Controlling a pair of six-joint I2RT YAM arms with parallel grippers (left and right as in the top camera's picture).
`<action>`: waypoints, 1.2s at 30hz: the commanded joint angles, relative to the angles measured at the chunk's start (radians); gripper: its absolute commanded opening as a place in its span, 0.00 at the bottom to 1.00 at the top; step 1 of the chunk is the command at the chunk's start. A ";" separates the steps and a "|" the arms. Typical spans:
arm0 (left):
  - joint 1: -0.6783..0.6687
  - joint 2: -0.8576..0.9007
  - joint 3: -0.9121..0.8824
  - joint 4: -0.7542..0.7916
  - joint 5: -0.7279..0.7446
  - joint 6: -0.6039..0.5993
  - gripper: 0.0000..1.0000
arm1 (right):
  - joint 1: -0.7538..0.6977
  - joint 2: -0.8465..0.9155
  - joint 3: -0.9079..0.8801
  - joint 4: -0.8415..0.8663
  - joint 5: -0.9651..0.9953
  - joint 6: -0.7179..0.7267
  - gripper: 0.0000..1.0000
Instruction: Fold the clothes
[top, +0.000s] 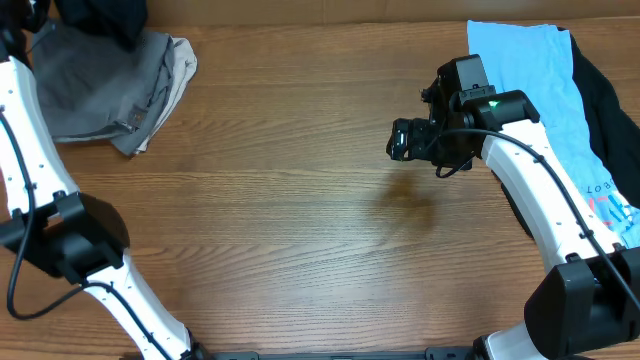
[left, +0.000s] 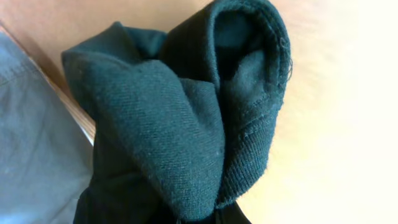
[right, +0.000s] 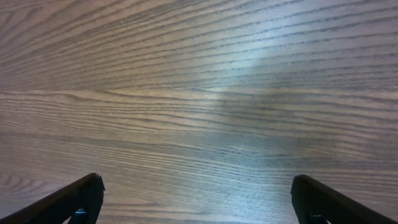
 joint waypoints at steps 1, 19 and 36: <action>0.002 0.074 0.024 0.007 -0.028 -0.124 0.04 | 0.000 -0.002 0.021 -0.003 -0.011 0.000 1.00; 0.160 0.101 0.025 -0.745 -0.389 0.395 0.85 | 0.000 0.003 0.015 -0.020 -0.011 0.000 1.00; 0.179 0.079 0.203 -0.773 0.062 0.732 1.00 | 0.000 -0.052 0.232 -0.035 -0.023 -0.022 1.00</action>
